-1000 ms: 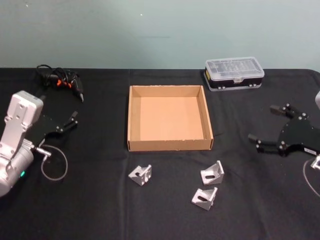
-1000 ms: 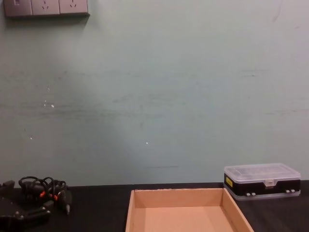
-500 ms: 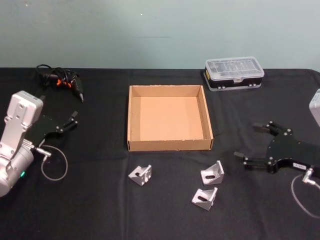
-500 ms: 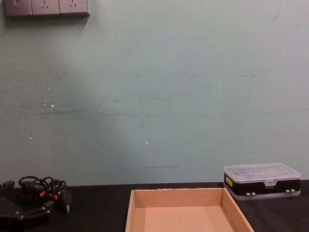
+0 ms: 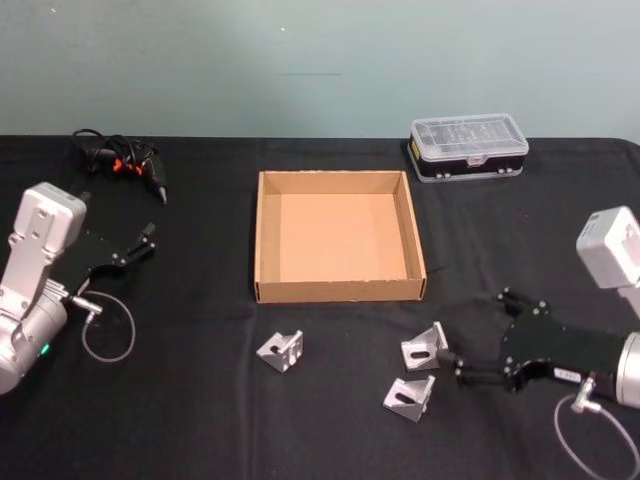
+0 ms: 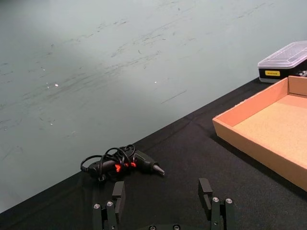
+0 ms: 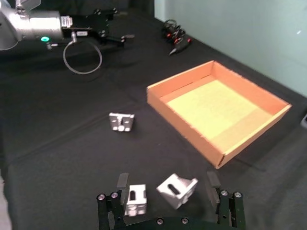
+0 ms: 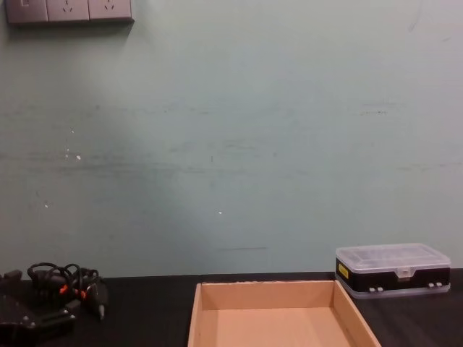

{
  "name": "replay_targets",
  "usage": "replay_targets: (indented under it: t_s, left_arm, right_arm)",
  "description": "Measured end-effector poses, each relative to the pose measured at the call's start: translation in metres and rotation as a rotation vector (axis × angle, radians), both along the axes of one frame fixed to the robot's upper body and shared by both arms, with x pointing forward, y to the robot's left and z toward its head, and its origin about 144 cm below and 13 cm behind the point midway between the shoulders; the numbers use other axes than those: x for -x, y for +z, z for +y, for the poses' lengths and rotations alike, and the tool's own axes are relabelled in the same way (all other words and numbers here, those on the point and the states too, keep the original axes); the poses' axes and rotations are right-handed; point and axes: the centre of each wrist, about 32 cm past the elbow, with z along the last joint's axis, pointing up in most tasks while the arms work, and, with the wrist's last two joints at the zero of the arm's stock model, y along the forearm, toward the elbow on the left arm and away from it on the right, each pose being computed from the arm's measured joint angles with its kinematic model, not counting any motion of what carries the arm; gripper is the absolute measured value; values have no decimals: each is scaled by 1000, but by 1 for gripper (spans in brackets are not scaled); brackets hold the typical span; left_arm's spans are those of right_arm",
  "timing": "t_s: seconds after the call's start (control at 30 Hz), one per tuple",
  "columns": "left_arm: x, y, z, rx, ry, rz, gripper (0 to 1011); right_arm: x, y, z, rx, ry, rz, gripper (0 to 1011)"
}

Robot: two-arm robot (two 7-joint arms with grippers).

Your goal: Use one hand to pick up the angle iron from the table and place it into the box.

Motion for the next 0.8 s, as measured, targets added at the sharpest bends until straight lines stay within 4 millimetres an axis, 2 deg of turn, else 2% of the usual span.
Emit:
replay_targets:
  t_s: [0.37,0.8]
  left_arm:
    - [0,0,0,0,0,0,1000]
    - [0,0,0,0,0,0,1000]
  right_arm:
    - [13,-13,16,9,33,86,1004]
    - [15,-29,27,14,-10,125,1004]
